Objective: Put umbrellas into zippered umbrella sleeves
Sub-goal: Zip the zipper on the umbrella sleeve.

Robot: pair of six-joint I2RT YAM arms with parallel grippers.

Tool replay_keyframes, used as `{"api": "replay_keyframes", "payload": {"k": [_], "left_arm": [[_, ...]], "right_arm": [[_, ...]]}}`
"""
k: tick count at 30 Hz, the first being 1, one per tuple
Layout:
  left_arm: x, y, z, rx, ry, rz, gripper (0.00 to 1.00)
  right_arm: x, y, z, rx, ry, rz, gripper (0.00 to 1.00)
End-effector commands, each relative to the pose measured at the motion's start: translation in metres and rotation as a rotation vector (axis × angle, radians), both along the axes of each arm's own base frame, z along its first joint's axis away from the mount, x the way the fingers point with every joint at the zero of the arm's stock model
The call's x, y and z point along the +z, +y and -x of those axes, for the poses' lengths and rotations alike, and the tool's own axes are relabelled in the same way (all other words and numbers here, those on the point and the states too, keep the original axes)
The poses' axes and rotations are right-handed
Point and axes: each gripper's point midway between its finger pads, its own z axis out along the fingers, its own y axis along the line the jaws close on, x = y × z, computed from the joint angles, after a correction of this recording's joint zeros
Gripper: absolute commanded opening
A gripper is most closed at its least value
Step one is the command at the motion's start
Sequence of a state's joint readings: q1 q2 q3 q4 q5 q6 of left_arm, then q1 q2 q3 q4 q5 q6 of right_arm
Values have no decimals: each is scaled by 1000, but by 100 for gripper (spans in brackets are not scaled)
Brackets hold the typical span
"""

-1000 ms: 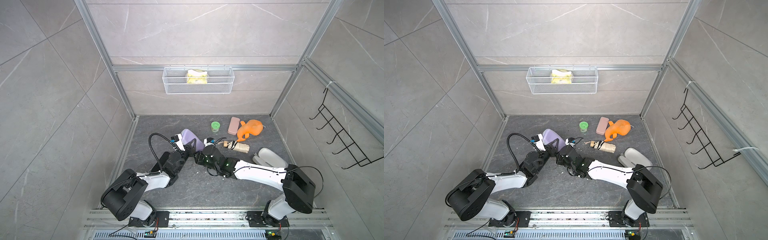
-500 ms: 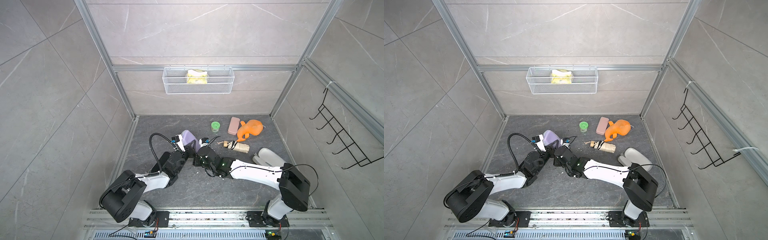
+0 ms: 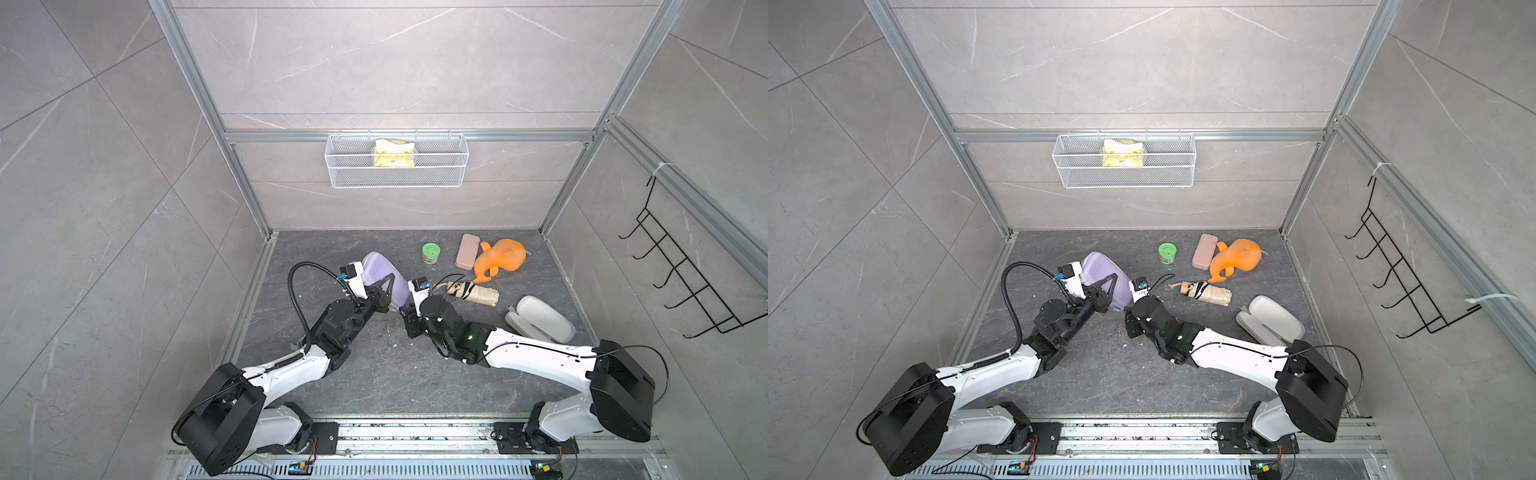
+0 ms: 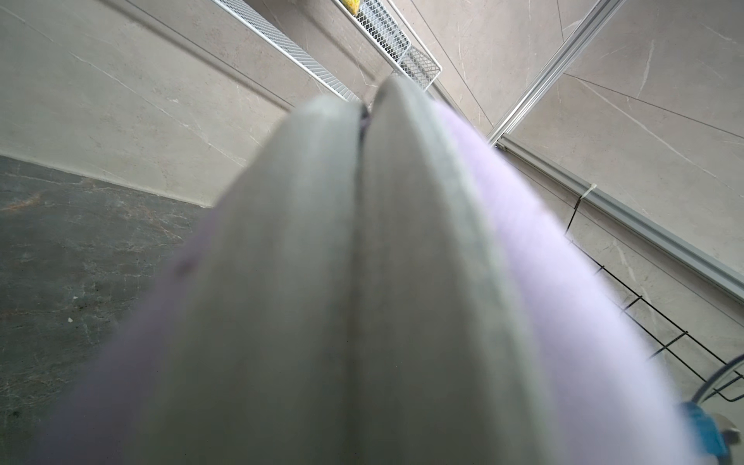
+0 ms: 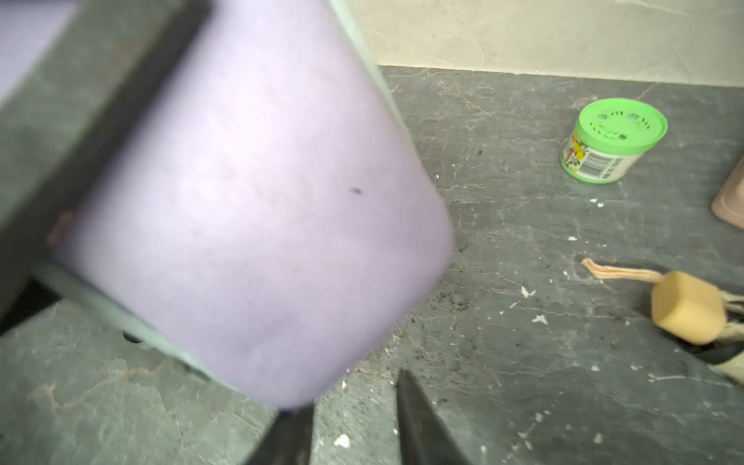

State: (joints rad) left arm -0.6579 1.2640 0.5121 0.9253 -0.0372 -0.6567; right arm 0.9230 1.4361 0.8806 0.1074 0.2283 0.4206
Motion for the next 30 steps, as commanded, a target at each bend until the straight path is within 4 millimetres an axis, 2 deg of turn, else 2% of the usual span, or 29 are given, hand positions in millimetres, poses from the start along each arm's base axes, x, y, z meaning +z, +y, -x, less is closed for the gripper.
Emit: {"api": "replay_keyframes", "payload": {"k": [1, 7, 12, 15, 21, 25, 30], "left_arm": [[61, 0, 9, -89, -106, 147, 8], [58, -8, 7, -158, -82, 166, 12], [62, -18, 9, -220, -61, 204, 12], [59, -22, 10, -253, -38, 223, 12], [53, -24, 5, -270, 7, 340, 15], [54, -25, 1, -289, 20, 432, 16], [61, -26, 1, -306, 16, 454, 16]], "right_arm": [[15, -4, 11, 94, 109, -182, 56], [30, -23, 7, 131, 295, -529, 72], [47, -27, -3, 165, 321, -660, 87], [56, -30, -11, 165, 338, -712, 88], [61, -25, -16, 149, 416, -865, 85], [52, -25, -16, 123, 436, -881, 84], [46, -27, -17, 106, 444, -908, 84]]}}
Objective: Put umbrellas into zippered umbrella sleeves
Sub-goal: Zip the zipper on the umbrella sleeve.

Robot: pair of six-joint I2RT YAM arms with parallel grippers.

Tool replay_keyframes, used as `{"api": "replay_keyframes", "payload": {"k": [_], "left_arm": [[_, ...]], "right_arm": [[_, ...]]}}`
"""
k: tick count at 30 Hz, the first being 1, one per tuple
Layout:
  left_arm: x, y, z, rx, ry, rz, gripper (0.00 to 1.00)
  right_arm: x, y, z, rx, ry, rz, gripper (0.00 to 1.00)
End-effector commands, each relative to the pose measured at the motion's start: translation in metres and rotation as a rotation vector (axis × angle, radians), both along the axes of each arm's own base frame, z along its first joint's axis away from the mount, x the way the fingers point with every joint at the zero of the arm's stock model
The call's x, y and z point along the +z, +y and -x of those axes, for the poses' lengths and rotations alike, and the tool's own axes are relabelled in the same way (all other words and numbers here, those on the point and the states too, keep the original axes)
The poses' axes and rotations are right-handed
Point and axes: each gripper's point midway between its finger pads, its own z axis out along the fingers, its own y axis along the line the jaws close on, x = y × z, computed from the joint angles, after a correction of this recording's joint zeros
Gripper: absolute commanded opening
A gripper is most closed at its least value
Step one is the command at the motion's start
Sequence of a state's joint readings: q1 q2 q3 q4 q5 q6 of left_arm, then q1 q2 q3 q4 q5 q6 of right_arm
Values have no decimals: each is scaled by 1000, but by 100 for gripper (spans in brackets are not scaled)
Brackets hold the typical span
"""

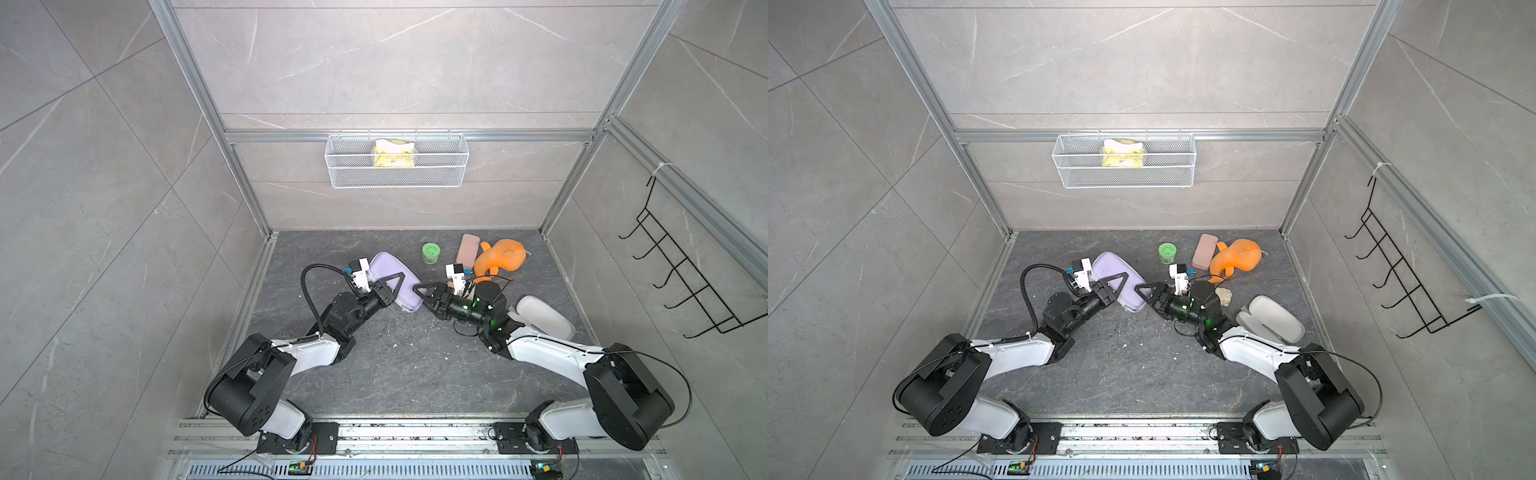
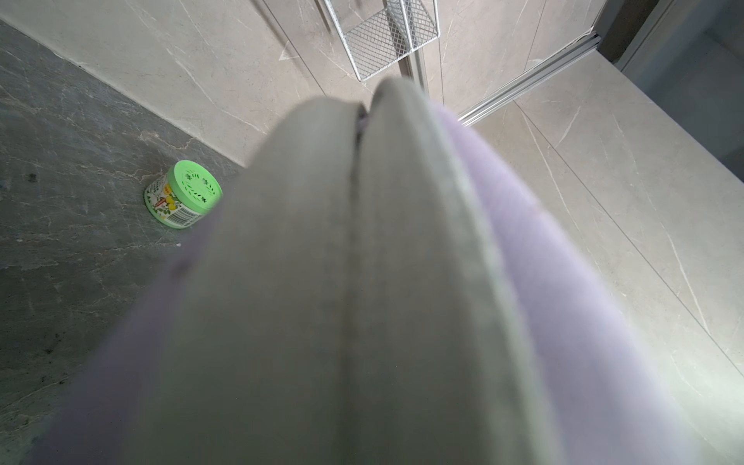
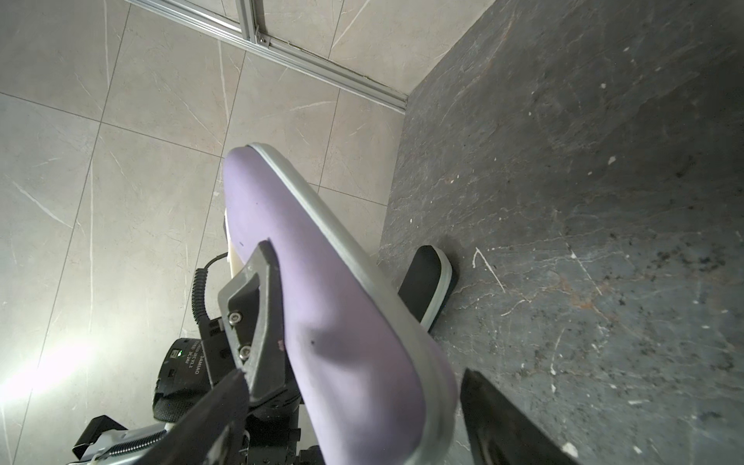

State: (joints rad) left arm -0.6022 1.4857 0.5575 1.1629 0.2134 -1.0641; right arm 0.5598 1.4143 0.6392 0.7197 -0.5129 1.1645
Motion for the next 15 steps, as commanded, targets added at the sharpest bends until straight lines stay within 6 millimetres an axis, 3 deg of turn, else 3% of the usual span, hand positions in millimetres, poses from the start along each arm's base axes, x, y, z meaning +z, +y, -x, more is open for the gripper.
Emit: {"api": "replay_keyframes", "payload": {"k": [1, 4, 7, 9, 11, 15], "left_arm": [[72, 5, 12, -29, -182, 174, 17], [74, 1, 12, -47, -179, 185, 20], [76, -2, 11, -64, -171, 206, 42], [77, -2, 10, -60, -170, 211, 51], [78, -1, 9, -52, -175, 211, 54], [75, -1, 7, -51, -168, 196, 56]], "right_arm": [[6, 3, -1, -2, 1, -61, 84], [12, 6, -3, 2, -2, -99, 82], [21, 11, -5, 22, -14, -120, 73], [23, 12, -5, 26, -21, -121, 64], [26, 12, -5, 25, -29, -123, 55], [26, 12, -5, 23, -32, -122, 47]]}}
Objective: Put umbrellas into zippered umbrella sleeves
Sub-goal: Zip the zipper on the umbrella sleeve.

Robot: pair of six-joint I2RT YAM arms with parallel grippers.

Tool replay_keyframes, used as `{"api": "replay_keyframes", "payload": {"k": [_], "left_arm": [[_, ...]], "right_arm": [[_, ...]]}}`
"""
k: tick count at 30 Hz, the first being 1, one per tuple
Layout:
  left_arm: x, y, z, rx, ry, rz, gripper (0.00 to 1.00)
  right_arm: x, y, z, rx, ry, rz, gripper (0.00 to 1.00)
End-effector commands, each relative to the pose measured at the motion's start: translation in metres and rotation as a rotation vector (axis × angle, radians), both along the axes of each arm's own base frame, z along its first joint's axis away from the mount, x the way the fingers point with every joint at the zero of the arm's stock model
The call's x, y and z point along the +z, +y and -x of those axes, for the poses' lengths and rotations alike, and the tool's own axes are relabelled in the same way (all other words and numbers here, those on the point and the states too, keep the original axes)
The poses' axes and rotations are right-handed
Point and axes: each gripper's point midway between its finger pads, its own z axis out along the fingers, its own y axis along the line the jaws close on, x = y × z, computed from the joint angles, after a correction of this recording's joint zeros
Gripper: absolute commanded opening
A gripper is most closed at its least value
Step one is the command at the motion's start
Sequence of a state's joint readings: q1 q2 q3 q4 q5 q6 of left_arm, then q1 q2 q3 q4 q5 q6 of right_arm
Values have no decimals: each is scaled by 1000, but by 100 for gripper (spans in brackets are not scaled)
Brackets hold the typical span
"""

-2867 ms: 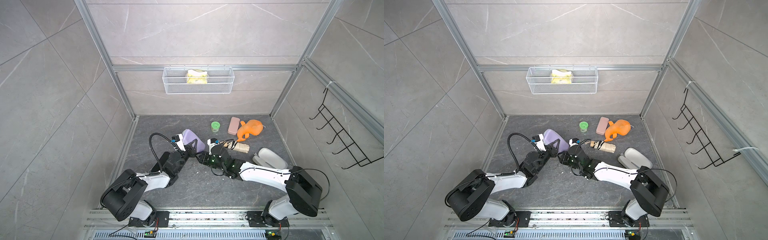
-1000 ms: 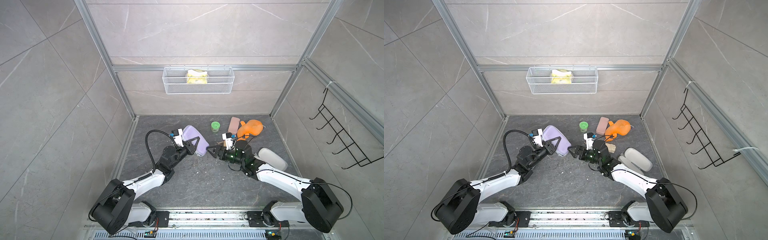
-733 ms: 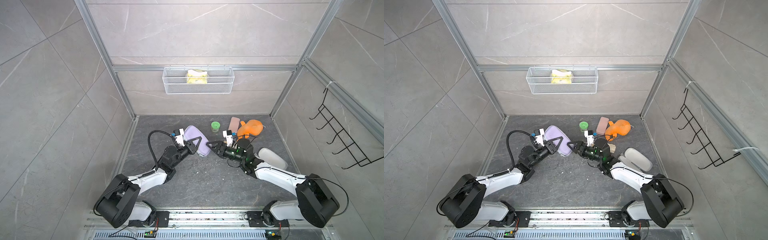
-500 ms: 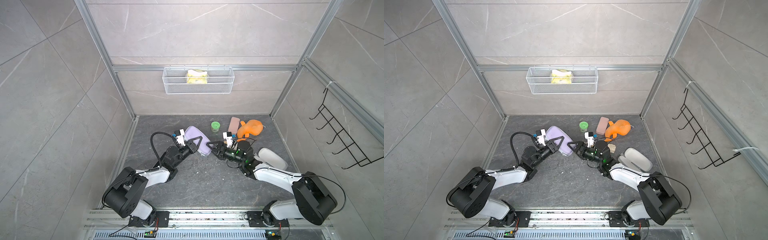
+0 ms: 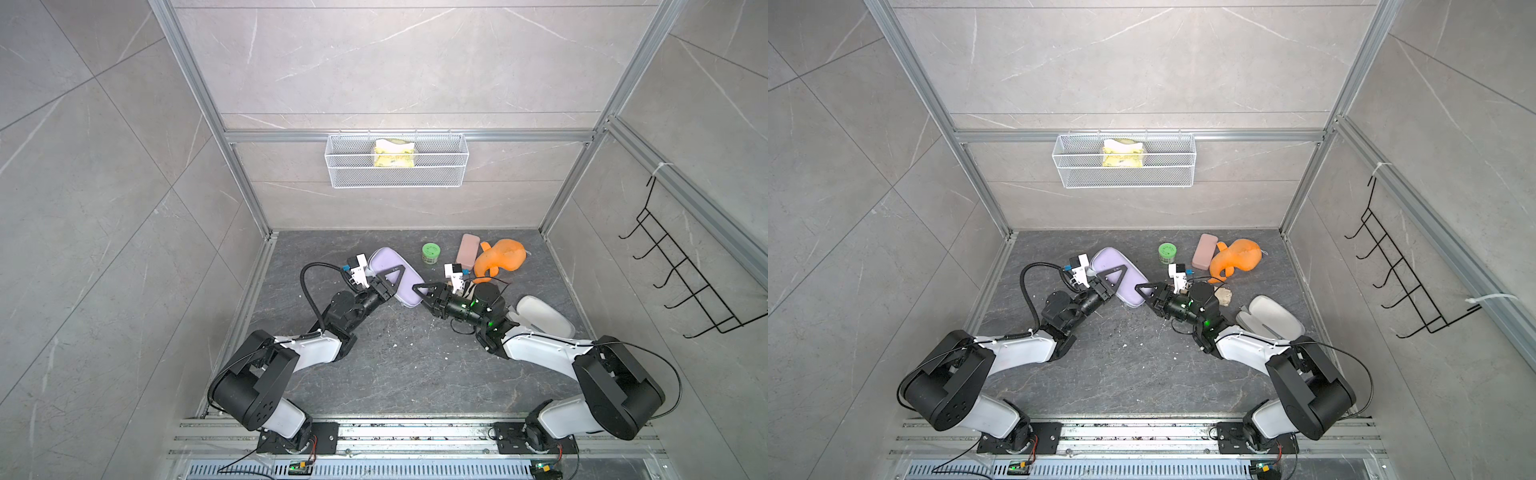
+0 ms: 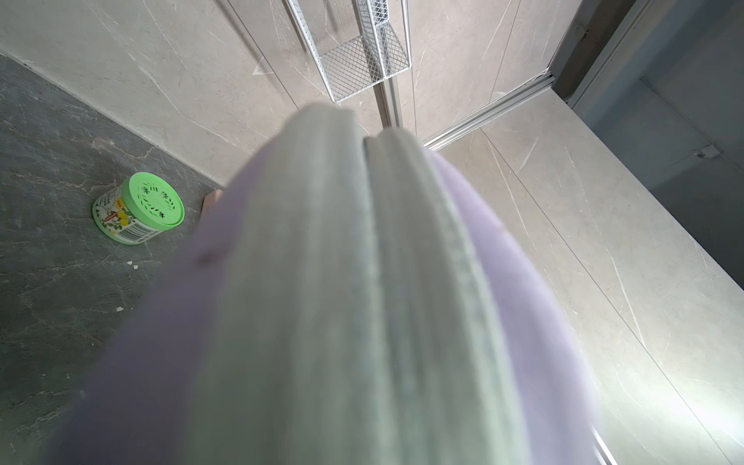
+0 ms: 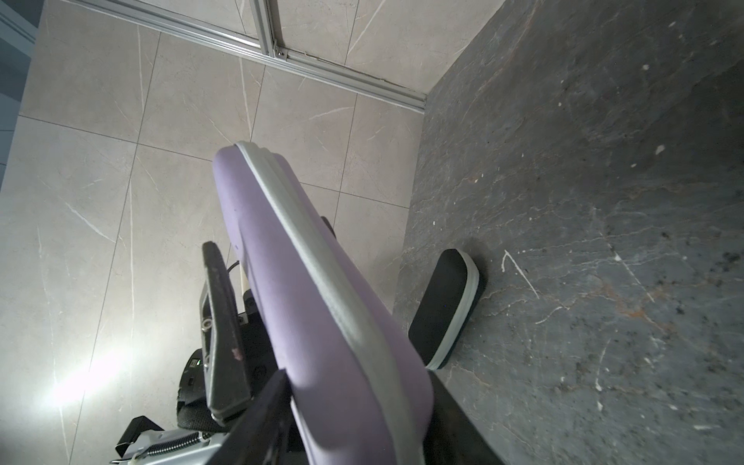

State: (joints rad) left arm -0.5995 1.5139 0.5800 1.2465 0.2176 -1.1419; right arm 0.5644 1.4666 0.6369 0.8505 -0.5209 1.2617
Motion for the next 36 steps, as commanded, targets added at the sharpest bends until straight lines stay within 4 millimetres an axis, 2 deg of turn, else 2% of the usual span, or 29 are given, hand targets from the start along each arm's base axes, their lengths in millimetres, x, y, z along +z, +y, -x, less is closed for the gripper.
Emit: {"api": "replay_keyframes", "payload": {"k": [1, 6, 8, 12, 16, 20, 23, 25, 29, 36], "left_arm": [[55, 1, 9, -29, -155, 97, 56], [43, 1, 4, -34, -113, 45, 56], [40, 2, 2, -26, -107, 30, 49], [42, 6, -4, -7, -131, 45, 25], [43, 23, -18, 70, -159, 42, 16], [58, 30, -22, 140, -284, -24, 14], [73, 25, -22, 161, -398, -81, 13], [83, 18, -18, 169, -488, -125, 14], [94, 9, -15, 188, -622, -197, 14], [107, 0, -11, 182, -693, -191, 13]], "right_arm": [[19, 5, -1, 16, -55, -34, 46], [21, 4, -1, 10, -85, -8, 40], [19, 4, -2, 8, -100, 20, 40], [10, 4, -6, -1, -100, 57, 54], [-12, -4, -5, -33, -91, 131, 69], [-25, -9, 6, -64, -165, 212, 70], [-24, 5, 25, -92, -364, 332, 71], [-26, 9, 29, -146, -478, 426, 72], [-20, 17, 23, -223, -582, 473, 71], [8, 28, 8, -317, -686, 478, 70]]}}
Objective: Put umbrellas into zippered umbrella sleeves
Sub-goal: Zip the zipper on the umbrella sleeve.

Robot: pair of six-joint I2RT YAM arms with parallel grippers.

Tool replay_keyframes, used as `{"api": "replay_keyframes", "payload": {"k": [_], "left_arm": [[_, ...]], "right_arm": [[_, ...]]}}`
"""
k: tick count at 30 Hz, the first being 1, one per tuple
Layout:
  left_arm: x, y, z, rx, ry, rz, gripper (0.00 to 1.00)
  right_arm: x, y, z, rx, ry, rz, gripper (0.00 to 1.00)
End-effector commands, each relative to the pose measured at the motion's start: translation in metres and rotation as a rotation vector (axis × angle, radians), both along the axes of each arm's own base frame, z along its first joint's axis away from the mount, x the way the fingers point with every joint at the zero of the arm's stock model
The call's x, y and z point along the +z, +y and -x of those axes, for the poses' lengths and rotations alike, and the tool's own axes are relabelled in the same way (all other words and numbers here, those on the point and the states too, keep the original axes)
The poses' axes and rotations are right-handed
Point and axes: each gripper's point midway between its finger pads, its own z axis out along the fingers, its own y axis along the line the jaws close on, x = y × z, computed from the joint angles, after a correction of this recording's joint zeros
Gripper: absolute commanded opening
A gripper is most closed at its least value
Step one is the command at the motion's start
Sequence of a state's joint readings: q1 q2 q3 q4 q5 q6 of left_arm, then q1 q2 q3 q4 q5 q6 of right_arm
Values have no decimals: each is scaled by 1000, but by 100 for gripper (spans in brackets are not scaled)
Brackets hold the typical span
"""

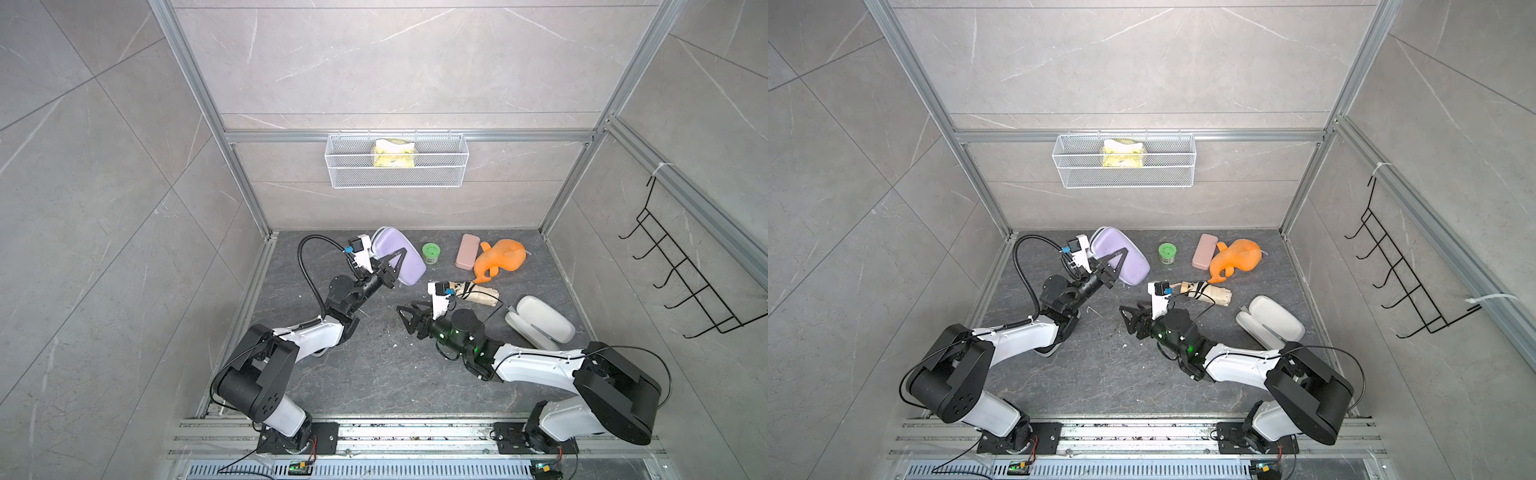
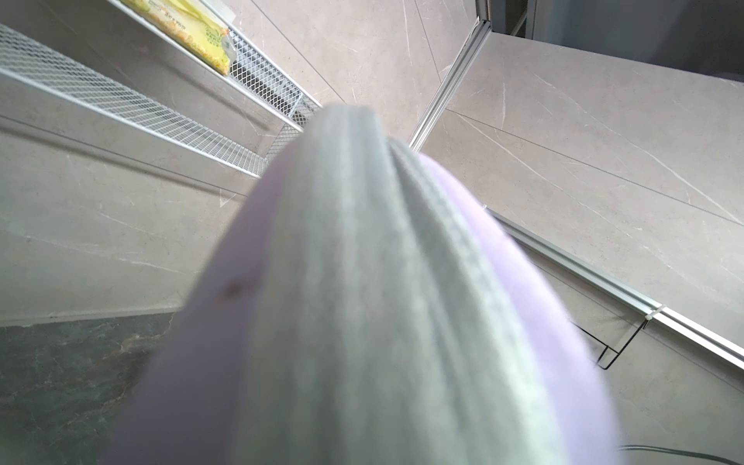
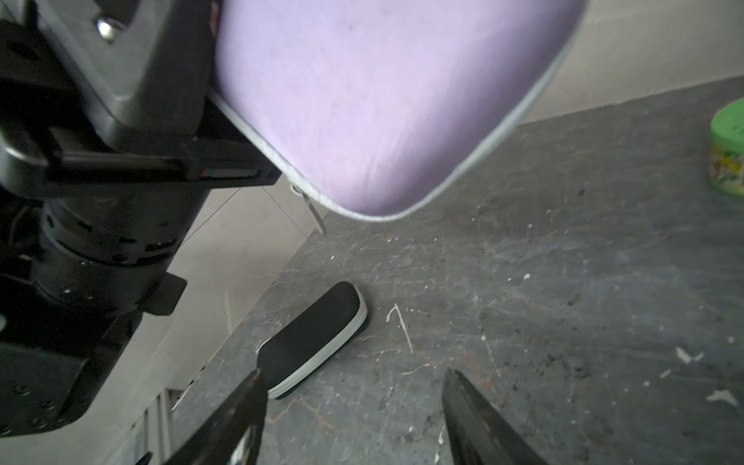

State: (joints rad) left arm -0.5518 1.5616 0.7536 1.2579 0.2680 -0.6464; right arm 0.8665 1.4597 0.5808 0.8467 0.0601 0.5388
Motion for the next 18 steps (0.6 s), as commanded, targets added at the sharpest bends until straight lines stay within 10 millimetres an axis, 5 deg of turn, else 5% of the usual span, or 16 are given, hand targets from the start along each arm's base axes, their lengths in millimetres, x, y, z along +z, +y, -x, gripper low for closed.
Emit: {"api": "replay_keyframes", "payload": {"k": [1, 10, 18], "left_arm": [[52, -1, 16, 10, -228, 46, 13], [60, -7, 22, 7, -261, 55, 12], [56, -11, 24, 14, -244, 61, 10]], "right_arm": [[39, 5, -15, -74, -146, -25, 70], [57, 16, -23, -152, -182, -97, 66], [49, 15, -29, -203, -121, -147, 55]]}}
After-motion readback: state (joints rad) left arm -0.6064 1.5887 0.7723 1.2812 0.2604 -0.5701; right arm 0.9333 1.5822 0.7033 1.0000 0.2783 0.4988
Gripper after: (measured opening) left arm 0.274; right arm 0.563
